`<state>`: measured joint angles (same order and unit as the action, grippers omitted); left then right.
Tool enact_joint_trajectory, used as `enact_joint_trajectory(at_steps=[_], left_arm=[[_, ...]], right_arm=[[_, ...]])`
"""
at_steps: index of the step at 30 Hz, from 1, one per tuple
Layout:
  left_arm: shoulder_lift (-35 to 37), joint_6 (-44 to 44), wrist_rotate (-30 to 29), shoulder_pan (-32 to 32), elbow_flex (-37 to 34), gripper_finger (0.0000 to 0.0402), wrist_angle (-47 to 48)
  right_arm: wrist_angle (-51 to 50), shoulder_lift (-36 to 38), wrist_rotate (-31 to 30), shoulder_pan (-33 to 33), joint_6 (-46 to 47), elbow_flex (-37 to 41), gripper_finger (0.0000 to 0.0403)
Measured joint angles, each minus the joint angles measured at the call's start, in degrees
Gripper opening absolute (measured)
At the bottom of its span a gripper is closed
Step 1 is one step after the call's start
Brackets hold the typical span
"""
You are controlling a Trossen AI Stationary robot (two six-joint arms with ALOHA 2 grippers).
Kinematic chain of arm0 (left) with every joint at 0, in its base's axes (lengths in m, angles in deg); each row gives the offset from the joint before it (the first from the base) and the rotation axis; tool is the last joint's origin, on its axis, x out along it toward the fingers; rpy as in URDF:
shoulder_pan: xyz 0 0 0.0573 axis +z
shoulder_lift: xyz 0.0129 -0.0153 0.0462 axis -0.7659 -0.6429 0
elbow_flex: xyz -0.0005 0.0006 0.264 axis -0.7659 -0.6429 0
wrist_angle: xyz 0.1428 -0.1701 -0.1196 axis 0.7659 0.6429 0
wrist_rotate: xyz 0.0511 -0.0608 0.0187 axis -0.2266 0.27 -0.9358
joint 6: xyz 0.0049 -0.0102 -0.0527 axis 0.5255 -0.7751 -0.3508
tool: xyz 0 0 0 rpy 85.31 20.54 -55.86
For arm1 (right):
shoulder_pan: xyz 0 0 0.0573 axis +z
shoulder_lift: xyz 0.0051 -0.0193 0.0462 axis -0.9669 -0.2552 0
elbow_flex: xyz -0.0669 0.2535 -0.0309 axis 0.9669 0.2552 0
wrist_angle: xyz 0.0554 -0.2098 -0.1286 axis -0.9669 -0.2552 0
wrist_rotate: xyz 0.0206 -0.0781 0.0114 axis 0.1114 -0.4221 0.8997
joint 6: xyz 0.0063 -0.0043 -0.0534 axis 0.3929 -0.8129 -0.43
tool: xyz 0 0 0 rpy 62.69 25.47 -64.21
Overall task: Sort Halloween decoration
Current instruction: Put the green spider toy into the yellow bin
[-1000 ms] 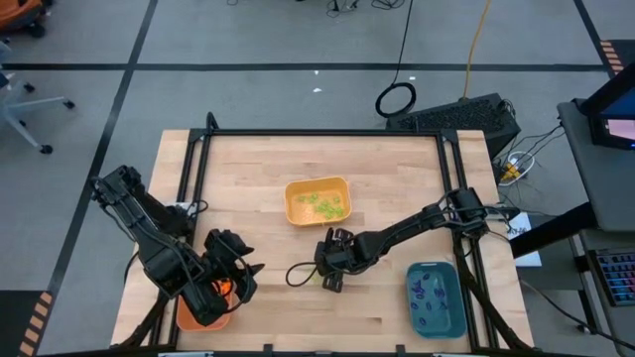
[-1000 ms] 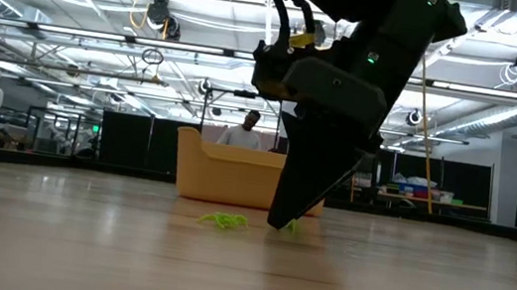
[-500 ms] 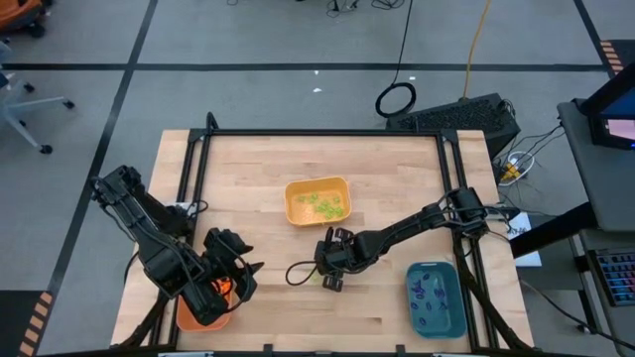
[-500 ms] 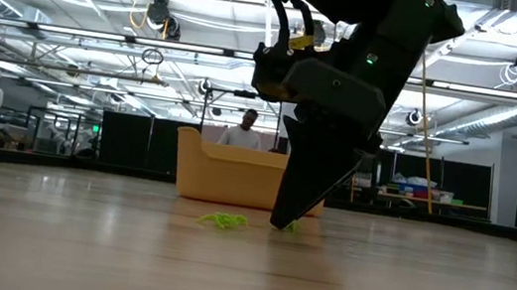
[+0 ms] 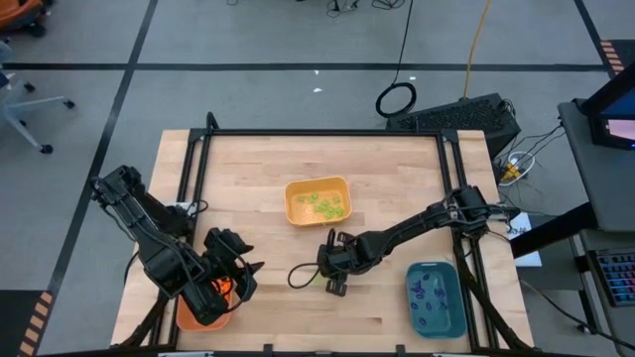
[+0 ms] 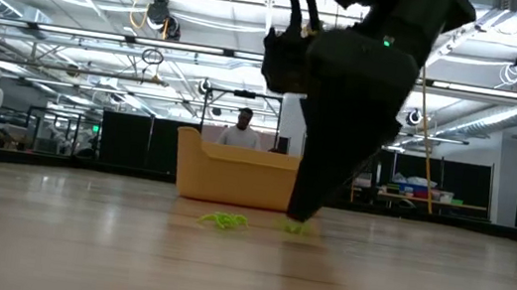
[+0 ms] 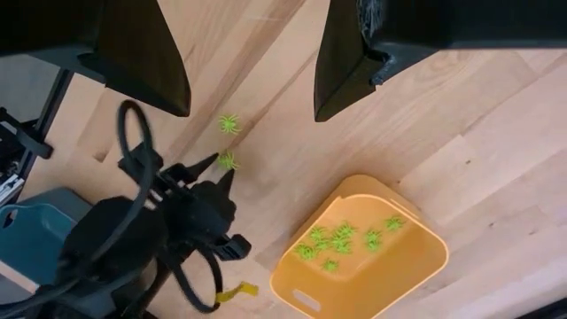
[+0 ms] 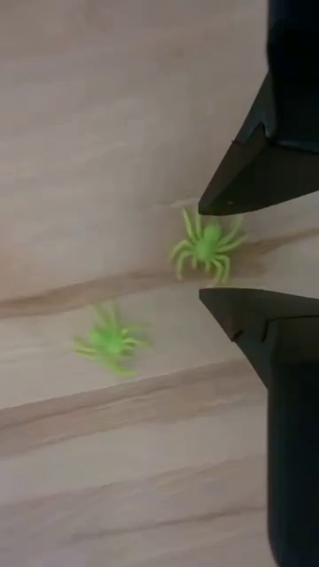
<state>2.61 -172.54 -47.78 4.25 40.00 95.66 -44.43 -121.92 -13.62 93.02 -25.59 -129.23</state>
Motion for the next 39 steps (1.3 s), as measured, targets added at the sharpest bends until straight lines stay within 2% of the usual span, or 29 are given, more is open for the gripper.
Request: enact_joint_trajectory(at_steps=[11,15,18,30,39], left_arm=[[0.0,0.0,-0.02,0.0,0.0,0.0242,0.01],[0.0,-0.02,-0.02,0.0,0.0,0.0242,0.0],[0.0,-0.04,-0.02,0.0,0.0,0.0242,-0.04],[0.0,-0.09,-0.02,0.01,0.0,0.0242,-0.28],[0.0,-0.11,-0.02,0.02,0.0,0.0242,-0.19]], right_arm=[[-1.1,3.96,-1.29,-0.13,0.07,-0.15,0.013],[-3.05,2.96,-1.74,-0.17,2.0,-0.15,0.013],[-2.69,1.68,0.36,-0.17,2.76,-0.15,0.0132],[-1.33,0.86,0.53,0.35,4.56,-0.17,0.0213],[-0.02,-1.26,0.48,0.37,7.48,-0.34,0.0212]])
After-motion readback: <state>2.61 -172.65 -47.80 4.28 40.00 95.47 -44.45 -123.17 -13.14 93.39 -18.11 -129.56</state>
